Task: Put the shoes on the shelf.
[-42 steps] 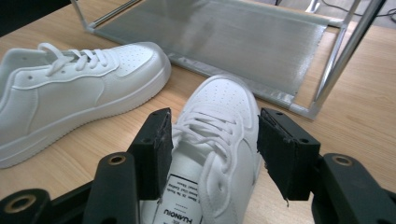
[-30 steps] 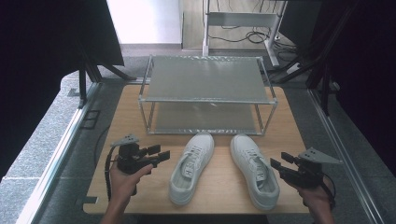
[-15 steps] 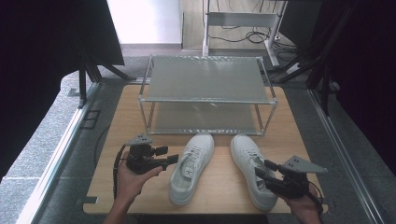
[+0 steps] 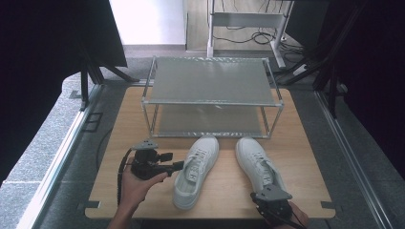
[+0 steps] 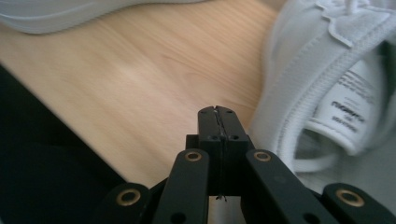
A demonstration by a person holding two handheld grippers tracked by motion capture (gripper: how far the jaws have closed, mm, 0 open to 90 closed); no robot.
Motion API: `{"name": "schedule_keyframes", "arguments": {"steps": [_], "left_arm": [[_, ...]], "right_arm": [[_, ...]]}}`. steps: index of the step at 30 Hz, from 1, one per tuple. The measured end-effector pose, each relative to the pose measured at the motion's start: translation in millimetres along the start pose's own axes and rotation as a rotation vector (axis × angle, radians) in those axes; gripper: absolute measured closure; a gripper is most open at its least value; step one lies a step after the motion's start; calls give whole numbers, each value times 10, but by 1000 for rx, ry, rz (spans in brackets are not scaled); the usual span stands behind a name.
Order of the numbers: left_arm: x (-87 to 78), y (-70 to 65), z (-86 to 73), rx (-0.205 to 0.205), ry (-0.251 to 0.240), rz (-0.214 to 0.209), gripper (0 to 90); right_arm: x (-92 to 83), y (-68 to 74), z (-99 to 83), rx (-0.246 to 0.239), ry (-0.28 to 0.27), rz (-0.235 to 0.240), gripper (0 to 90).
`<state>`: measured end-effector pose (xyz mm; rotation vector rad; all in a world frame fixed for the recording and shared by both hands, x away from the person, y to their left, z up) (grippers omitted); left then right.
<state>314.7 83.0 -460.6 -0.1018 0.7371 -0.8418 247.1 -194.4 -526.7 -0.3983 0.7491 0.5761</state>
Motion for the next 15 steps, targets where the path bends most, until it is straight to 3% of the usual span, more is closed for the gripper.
{"name": "schedule_keyframes", "arguments": {"steps": [3,6,11,12,14,15], "left_arm": [[-2,2,-5,-2,2,1,375],[23,1,-24,-1,13,-1,375],[21,-9,-29,0,16,0,374],[9,-17,-20,5,15,1,374],[5,-21,-14,10,15,3,374],[1,-33,-1,20,20,9,374]], "right_arm": [[-43,-123,-44,9,0,-35,900],[-92,-179,-54,55,-13,5,900],[-111,-189,-41,57,-33,37,866],[-172,-141,32,65,-86,109,811],[-266,-116,147,75,-150,161,776],[-324,-135,219,71,-180,163,736]]}}
Point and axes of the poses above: each handheld gripper's, and its own axes: x roughly forward along the jaws, z roughly out of its top, y roughly to its left, the point moved 10 cm from there along x, roughly forward along the jaws, and after that the axes turned 1 degree about x, right-handed, at the moved point
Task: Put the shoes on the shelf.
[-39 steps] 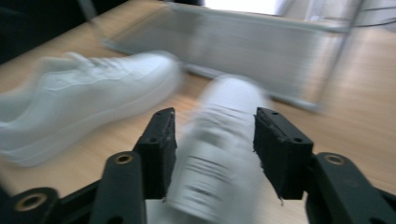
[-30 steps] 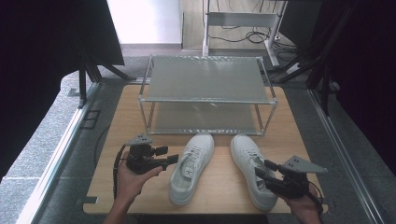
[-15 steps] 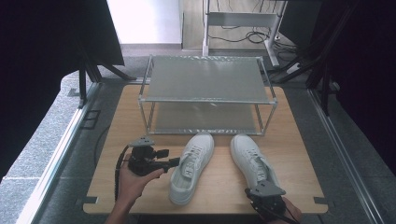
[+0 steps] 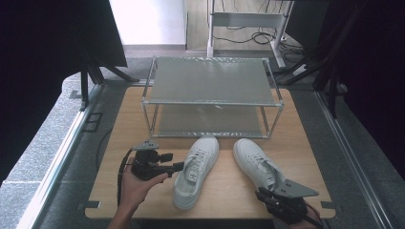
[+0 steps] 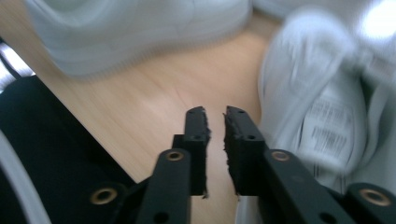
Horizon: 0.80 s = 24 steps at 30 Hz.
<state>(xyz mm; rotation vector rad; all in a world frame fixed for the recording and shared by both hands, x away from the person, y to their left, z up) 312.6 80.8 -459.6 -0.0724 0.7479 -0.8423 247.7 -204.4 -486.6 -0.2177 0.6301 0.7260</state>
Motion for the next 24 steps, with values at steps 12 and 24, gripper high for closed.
{"name": "schedule_keyframes", "arguments": {"steps": [12,24], "left_arm": [[-11,1,85,60,52,51,374],[98,44,57,66,104,62,374]], "right_arm": [[-203,-737,515,19,-39,-141,515],[-33,-1060,344,80,40,-164,441]]}}
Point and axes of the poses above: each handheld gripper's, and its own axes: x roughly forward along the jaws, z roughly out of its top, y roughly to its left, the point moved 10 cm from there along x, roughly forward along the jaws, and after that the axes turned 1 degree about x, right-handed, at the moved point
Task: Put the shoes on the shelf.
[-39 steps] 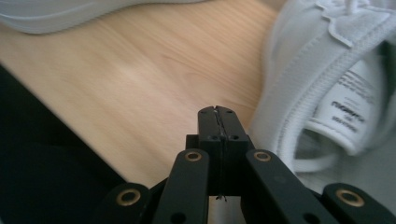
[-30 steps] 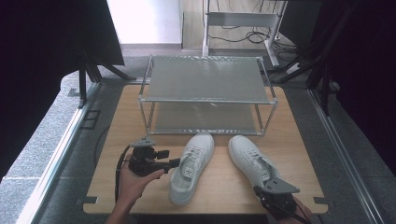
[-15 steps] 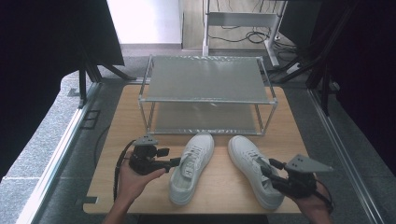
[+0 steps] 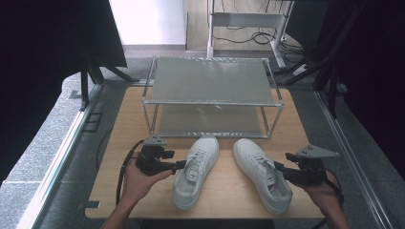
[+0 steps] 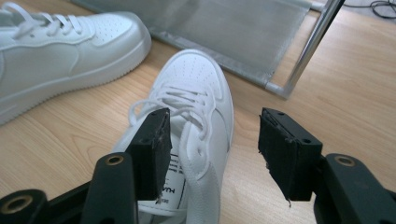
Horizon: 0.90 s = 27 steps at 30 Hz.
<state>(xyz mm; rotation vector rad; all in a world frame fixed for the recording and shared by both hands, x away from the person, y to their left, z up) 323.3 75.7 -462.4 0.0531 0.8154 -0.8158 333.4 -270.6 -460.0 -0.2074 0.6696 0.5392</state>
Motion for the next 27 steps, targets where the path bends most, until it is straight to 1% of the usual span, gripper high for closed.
{"name": "schedule_keyframes", "arguments": {"steps": [3,5,7,8,9,10,12,14,15,16,17,18,20,21,22,23,24,26,27], "left_arm": [[40,5,1,2,13,7,374],[86,24,-10,8,28,26,374],[122,31,-17,9,39,33,374],[122,31,-17,9,39,33,374],[172,39,-22,8,55,37,374],[172,39,-22,8,55,37,374],[251,40,-37,9,79,39,374],[283,40,-46,9,88,41,375],[325,40,-63,8,103,44,378],[325,40,-63,8,103,44,380],[374,42,-83,9,122,52,382],[374,42,-83,9,122,52,384],[446,40,-115,20,152,74,390],[446,40,-115,20,152,74,398],[475,52,-131,24,166,89,398],[512,88,-143,26,177,118,421],[532,109,-148,26,183,131,430],[581,135,-158,26,196,149,448],[607,140,-164,29,203,149,451]], "right_arm": [[45,-26,-14,2,17,1,439],[76,-42,-31,6,31,7,438],[111,-51,-55,9,44,8,435],[111,-51,-55,9,44,8,435],[135,-42,-63,18,46,23,434],[135,-42,-63,18,46,23,434],[174,-19,-79,6,62,22,434],[185,-2,-84,-3,68,23,434],[206,33,-96,-10,78,32,434],[206,33,-96,-10,78,32,434],[227,35,-116,-12,95,29,436],[227,35,-116,-12,95,29,436],[265,18,-164,-19,134,11,438],[265,18,-164,-19,134,11,438],[272,20,-178,-18,143,12,438],[290,21,-211,-21,164,10,442],[297,13,-227,-30,175,3,442],[322,-3,-276,-46,204,-20,444],[340,-7,-298,-53,215,-25,446]]}}
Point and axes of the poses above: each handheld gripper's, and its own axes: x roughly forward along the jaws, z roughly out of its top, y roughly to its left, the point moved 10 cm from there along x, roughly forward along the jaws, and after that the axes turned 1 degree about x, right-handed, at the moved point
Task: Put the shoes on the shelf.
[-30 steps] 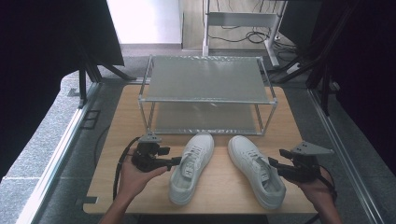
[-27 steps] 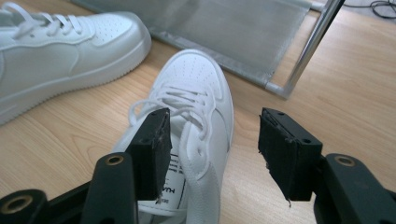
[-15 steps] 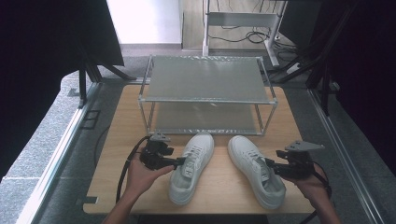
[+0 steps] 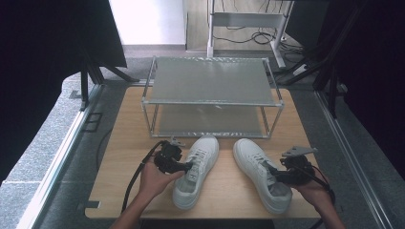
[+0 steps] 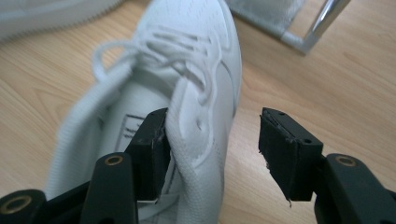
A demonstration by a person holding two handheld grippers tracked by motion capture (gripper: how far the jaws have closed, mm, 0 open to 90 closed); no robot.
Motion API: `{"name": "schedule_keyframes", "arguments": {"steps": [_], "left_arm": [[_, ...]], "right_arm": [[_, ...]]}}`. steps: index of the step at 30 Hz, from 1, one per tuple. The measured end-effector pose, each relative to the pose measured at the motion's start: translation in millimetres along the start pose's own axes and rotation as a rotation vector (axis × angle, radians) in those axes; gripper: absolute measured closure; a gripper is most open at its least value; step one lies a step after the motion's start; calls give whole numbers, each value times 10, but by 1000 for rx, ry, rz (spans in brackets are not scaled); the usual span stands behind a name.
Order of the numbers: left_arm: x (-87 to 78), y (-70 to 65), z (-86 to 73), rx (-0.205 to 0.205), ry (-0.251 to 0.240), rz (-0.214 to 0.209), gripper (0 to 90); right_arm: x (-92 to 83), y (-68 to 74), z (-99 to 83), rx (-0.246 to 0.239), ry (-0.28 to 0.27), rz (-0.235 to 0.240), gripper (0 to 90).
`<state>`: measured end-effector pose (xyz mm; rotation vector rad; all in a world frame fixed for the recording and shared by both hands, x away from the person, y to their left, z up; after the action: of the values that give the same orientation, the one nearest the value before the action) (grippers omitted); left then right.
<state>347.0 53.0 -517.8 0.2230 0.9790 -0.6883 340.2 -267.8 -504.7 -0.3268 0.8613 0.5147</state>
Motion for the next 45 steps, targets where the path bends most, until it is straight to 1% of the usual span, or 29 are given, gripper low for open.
{"name": "schedule_keyframes", "arguments": {"steps": [2,3,5,6,7,8,9,11,12,14,16,17,18,20,23,24,25,26,28,29,30,32,33,36,37,39,40,43,45], "left_arm": [[24,0,2,-2,5,0,454],[59,4,12,1,18,3,458],[78,7,18,1,24,9,466],[130,7,31,0,35,9,479],[130,7,31,0,35,9,488],[176,20,53,-8,37,12,496],[186,25,67,-14,37,8,498],[191,28,76,-17,39,7,523],[201,20,79,-9,52,12,541],[202,13,79,0,63,25,562],[204,11,81,4,67,27,582],[207,9,82,6,72,31,582],[222,-5,82,10,82,43,605],[235,-9,85,21,91,64,610],[241,-15,86,17,97,66,612],[245,-17,84,17,99,72,610],[245,-17,84,17,99,72,607],[251,-8,81,2,102,60,600],[260,4,74,-16,101,41,588],[260,4,74,-16,101,41,586],[261,10,72,-20,98,32,586],[264,17,66,-31,81,12,593],[264,17,66,-31,81,12,598],[260,35,55,-46,58,-14,615],[257,45,51,-51,53,-18,634],[253,59,43,-58,48,-24,641],[253,68,40,-62,44,-22,661],[251,82,36,-64,37,-23,682],[243,120,16,-76,29,-20,712]], "right_arm": [[24,-3,-16,-2,11,-5,448],[75,-19,-32,-1,24,-18,455],[100,-29,-36,2,31,-23,458],[159,-54,-32,0,47,-38,473],[159,-54,-32,0,47,-38,473],[211,-82,-28,-10,64,-65,475],[240,-94,-28,-14,76,-78,475],[283,-115,-25,-21,95,-103,489],[302,-124,-27,-27,106,-112,502],[324,-122,-32,-35,120,-115,539],[343,-110,-40,-37,135,-117,576],[343,-110,-40,-37,135,-117,576],[353,-95,-43,-40,146,-116,612],[361,-88,-49,-34,153,-113,634],[373,-81,-56,-23,156,-102,655],[388,-76,-61,-11,152,-89,670],[388,-76,-61,-11,152,-89,670],[400,-69,-63,-4,148,-84,693],[420,-56,-68,-1,147,-86,723],[437,-60,-75,-2,149,-100,736],[437,-60,-75,-2,149,-100,736],[470,-73,-83,1,147,-114,765],[470,-74,-85,5,146,-112,769],[468,-76,-87,9,146,-109,770],[469,-76,-87,10,145,-106,764],[468,-77,-88,9,144,-106,761],[468,-80,-89,12,143,-103,759],[467,-83,-91,15,140,-99,756],[467,-86,-92,19,136,-94,752]]}}
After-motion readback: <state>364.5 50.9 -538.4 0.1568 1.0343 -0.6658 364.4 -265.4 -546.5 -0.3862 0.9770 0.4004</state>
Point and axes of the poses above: each handheld gripper's, and its own axes: x roughly forward along the jaws, z roughly out of its top, y roughly to its left, the point moved 10 cm from there along x, roughly forward along the jaws, and after that the axes turned 1 degree about x, right-handed, at the moved point
